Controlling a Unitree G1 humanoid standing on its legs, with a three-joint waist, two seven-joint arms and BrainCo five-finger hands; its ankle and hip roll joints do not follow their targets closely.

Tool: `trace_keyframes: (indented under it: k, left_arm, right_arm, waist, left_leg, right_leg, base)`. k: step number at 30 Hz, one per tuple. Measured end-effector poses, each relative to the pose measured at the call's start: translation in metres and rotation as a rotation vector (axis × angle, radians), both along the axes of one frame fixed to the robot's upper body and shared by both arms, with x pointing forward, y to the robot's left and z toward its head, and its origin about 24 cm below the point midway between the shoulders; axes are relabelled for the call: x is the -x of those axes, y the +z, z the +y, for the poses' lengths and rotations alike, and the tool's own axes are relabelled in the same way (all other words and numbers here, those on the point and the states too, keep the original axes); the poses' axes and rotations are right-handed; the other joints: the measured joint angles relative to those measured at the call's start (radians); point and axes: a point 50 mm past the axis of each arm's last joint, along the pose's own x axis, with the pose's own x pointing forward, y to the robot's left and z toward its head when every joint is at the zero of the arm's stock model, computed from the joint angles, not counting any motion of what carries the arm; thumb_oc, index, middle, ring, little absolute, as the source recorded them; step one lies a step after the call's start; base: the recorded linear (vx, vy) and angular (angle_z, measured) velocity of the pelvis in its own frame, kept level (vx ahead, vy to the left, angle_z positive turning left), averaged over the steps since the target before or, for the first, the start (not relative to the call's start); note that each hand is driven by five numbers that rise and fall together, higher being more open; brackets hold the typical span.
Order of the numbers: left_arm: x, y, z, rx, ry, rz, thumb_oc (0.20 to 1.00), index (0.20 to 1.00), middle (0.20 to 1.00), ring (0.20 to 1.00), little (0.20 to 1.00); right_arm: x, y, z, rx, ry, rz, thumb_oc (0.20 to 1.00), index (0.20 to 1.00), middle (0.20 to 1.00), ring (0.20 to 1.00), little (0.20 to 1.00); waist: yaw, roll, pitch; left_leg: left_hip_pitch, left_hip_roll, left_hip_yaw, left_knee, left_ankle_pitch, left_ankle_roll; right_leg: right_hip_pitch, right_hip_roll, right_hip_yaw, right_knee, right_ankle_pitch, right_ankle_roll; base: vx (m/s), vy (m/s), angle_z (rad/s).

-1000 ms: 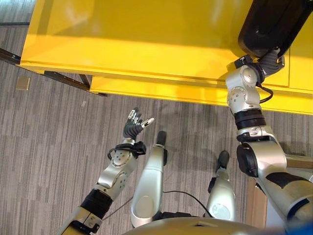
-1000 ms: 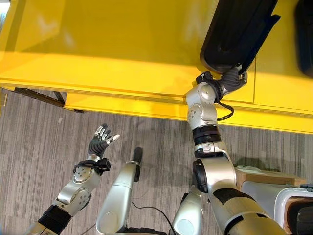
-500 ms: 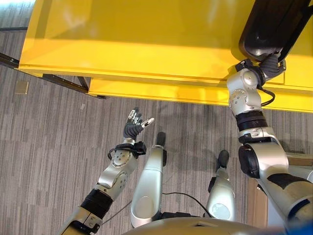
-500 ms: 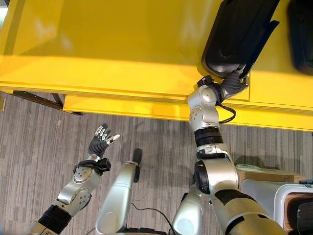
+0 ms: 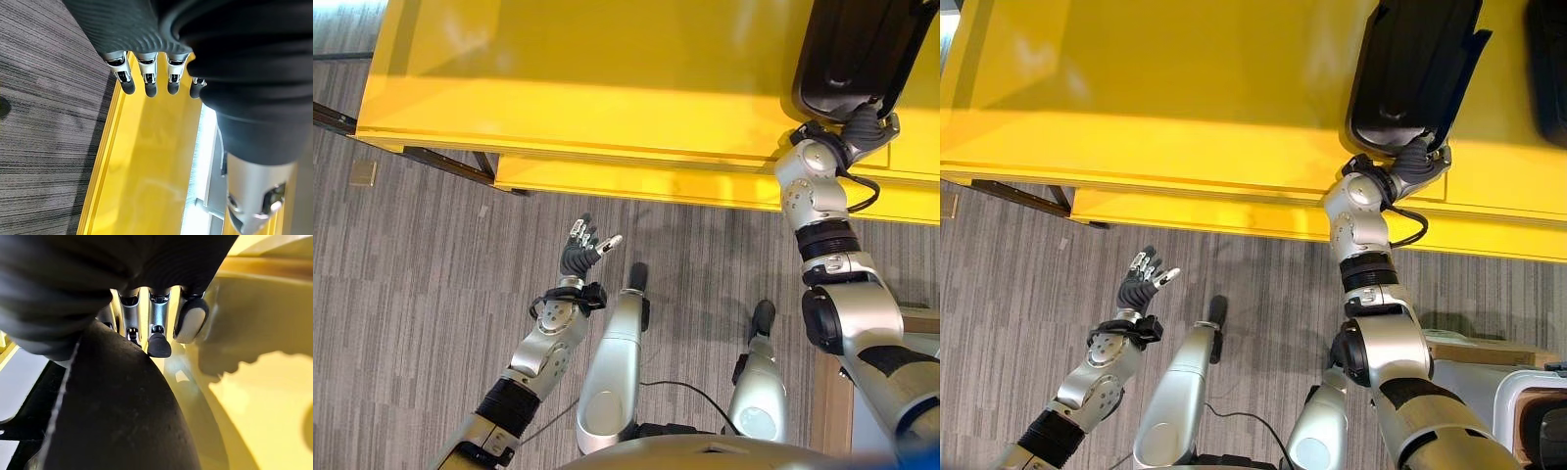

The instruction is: Move parts from the plastic box to the shelf.

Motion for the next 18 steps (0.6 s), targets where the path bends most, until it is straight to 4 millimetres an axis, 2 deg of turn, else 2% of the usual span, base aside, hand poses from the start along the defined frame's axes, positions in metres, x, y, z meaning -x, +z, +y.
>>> trace_keyframes:
  k: [11,12,13,18]
  left_arm:
    - [0.0000,-0.0001,0.0000,0.001,0.001,0.000,1.000,1.000,1.000,1.000,1.000]
    - [0.0000,-0.0001,0.0000,0.001,0.001,0.000,1.000,1.000,1.000,1.000,1.000]
    - [0.0000,-0.0001,0.0000,0.001,0.001,0.000,1.000,1.000,1.000,1.000,1.000]
    - [0.0000,-0.0004,-0.0001,0.003,0.002,0.001,1.000,1.000,1.000,1.000,1.000]
  right_arm:
    - [-0.0004,0.0006,0.0001,-0.010,0.002,-0.009,0.216,0.216,0.216,0.216,0.216]
    - [-0.0004,0.0006,0.0001,-0.011,0.002,-0.010,0.576,0.576,0.576,0.576,0.576]
    - [-0.0003,0.0010,0.0000,-0.020,0.003,-0.020,1.000,1.000,1.000,1.000,1.000]
    - [0.0011,0.0087,0.0046,-0.076,0.035,-0.102,1.000,1.000,1.000,1.000,1.000]
  waist:
    - [0.000,0.000,0.000]
    - [-0.001,0.000,0.000]
    - [-0.001,0.000,0.000]
    - [-0.007,-0.003,0.002]
  left_leg:
    - [0.000,0.000,0.000,0.001,0.000,0.000]
    - [-0.001,0.000,0.000,0.001,0.000,0.000]
    - [-0.001,0.000,0.000,0.001,0.000,0.000]
    - [-0.005,0.001,-0.001,0.003,0.000,0.000]
  right_leg:
    - [0.000,0.001,0.000,0.000,0.000,0.000]
    - [0.000,0.001,0.000,0.000,0.000,0.000]
    - [0.000,0.001,0.000,0.000,0.000,0.000]
    - [-0.002,0.001,0.000,0.000,0.000,0.000]
  base:
    - [0.00,0.000,0.00]
    - [0.00,0.000,0.00]
    - [0.00,0.000,0.00]
    - [0.00,0.000,0.00]
